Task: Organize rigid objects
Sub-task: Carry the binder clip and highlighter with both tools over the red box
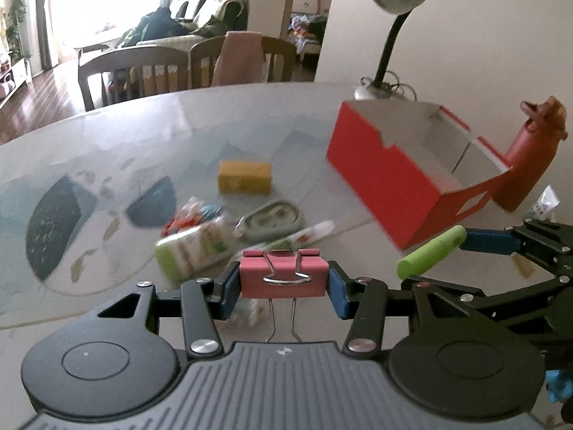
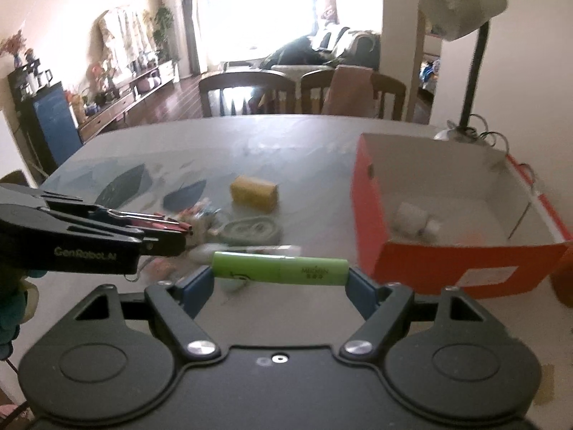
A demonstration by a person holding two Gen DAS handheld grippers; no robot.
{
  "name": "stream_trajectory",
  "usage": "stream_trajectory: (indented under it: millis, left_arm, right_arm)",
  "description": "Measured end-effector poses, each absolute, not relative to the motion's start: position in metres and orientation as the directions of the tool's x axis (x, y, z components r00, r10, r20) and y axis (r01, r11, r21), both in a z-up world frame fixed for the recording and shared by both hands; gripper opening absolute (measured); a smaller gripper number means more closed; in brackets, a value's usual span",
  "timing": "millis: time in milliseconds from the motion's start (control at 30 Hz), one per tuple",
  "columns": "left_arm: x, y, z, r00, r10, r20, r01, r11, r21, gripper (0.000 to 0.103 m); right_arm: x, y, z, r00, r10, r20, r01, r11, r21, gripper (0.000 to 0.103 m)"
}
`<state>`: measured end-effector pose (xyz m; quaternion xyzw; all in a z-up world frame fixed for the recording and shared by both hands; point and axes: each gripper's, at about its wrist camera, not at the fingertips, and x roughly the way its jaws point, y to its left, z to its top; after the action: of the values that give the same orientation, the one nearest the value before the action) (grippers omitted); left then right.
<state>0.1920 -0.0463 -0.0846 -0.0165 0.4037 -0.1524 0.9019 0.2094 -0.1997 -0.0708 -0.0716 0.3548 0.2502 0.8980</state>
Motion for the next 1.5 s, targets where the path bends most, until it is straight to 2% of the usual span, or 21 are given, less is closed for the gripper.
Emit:
stream_trajectory:
  millis: [567, 1000, 1267, 1500]
  left_arm:
    - [0.235, -0.131, -0.045, 0.648, -0.341, -0.681, 0.332, 0.931, -0.15, 0.05]
    - [0.294, -0.211, -0.034, 0.643, -0.349, -0.681, 0.38, 0.918, -0.113, 0.05]
    - [0.335, -0.257, -0.043, 0.609, -0.342, -0.716, 0.412, 0.907, -0.083, 0.05]
    - [0.376, -0.288, -0.063, 0.54, -0.327, -0.776, 0.4, 0.91, -0.105, 0.05]
  right_arm:
    - [0.275, -0.274, -0.045, 0.697, 0.346, -0.627, -0.436, 0.9, 0.013, 0.08]
    - [0.318, -0.319, -0.052, 0.685, 0.326, -0.652, -0.424, 0.906, 0.007, 0.08]
    - [0.348, -0.337, -0.064, 0.665, 0.309, -0.68, -0.419, 0.908, 0.003, 0.079]
    - [0.377, -0.347, -0.082, 0.618, 0.293, -0.73, -0.417, 0.909, 0.013, 0.079]
